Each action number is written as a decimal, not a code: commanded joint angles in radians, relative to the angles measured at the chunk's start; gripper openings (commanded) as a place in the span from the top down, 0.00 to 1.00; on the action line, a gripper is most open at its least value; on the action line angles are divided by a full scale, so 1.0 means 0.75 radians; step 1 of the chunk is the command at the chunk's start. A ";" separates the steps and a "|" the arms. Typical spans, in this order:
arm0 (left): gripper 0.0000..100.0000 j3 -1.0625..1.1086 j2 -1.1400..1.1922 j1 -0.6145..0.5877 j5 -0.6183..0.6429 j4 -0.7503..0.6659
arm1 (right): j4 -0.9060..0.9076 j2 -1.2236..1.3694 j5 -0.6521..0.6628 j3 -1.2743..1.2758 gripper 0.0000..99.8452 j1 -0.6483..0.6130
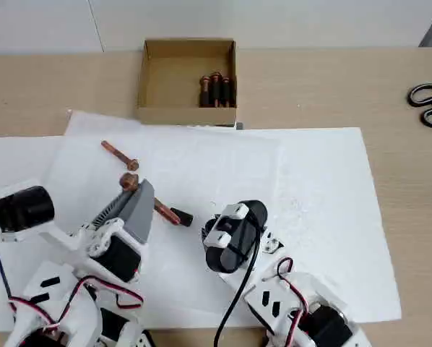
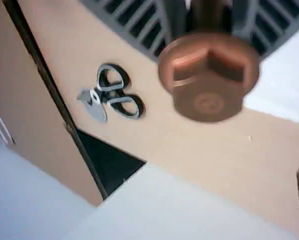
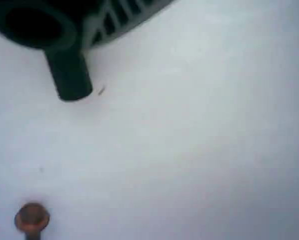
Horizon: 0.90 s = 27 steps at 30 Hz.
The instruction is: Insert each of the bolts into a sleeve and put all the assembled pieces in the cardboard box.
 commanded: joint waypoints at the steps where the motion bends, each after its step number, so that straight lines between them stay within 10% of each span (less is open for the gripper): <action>1: 0.99 0.030 -0.002 0.051 0.008 -0.045 | -0.095 -0.013 0.012 -0.033 1.00 -0.021; 27: 0.99 0.249 -0.002 0.102 0.006 -0.196 | -0.105 -0.013 0.014 -0.045 1.00 -0.138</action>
